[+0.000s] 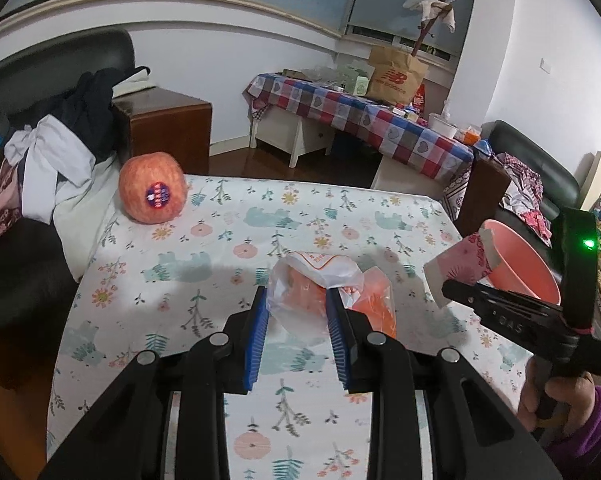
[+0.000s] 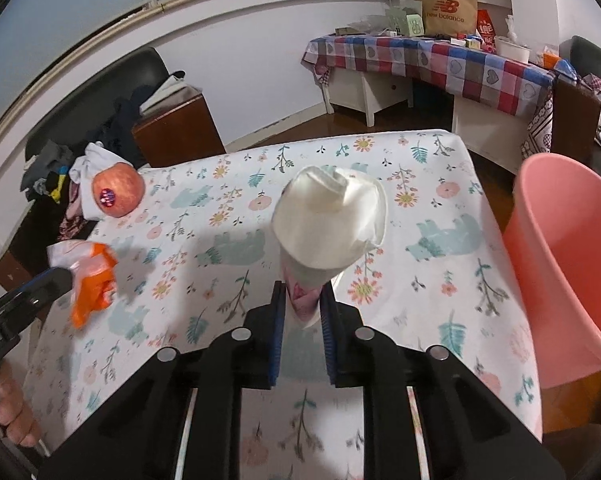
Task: Collect trash
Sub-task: 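Carry the wrapper and paper cup with both tools over the pink bucket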
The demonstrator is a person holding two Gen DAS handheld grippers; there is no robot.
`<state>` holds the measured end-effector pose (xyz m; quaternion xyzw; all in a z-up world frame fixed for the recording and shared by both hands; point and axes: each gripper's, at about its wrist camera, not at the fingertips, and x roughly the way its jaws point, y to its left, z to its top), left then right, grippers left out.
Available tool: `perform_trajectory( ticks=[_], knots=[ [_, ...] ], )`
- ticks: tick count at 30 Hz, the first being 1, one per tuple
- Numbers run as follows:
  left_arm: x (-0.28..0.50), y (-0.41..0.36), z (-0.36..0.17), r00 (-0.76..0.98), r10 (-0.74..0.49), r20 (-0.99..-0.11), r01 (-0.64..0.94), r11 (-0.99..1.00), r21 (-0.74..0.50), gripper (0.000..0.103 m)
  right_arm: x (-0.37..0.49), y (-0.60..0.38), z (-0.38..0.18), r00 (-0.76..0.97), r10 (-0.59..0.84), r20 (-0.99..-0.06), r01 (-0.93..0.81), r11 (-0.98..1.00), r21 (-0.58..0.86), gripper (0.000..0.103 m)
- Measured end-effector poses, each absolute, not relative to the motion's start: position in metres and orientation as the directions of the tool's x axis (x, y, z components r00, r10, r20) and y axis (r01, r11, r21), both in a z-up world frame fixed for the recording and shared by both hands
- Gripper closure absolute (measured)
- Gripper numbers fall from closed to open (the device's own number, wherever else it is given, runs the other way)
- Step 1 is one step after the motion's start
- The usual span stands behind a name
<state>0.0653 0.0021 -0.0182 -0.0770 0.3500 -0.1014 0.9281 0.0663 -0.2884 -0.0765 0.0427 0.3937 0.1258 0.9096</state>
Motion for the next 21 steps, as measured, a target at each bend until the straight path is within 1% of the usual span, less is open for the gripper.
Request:
perform_trajectory(
  ticks=[8, 15, 18, 21],
  knots=[
    [0.061, -0.032, -0.004, 0.744, -0.253, -0.619, 0.169, 0.967, -0.191, 0.075, 0.037, -0.322, -0.058, 0.691, 0.264, -0.672, -0.174, 0.964, 0.200, 0.086],
    [0.059, -0.063, 0.003, 0.742, -0.273, -0.612, 0.190, 0.961, -0.198, 0.075, 0.019, -0.342, -0.054, 0.717, 0.233, -0.657, -0.159, 0.972, 0.172, 0.086],
    [0.058, -0.081, 0.006, 0.747, -0.273, -0.607, 0.212, 0.962, -0.172, 0.075, 0.011, -0.349, -0.050, 0.727, 0.222, -0.650, -0.155, 0.975, 0.159, 0.085],
    [0.058, -0.097, 0.008, 0.745, -0.289, -0.601, 0.234, 0.957, -0.170, 0.075, 0.005, -0.359, -0.045, 0.744, 0.195, -0.639, -0.144, 0.981, 0.133, 0.085]
  ],
)
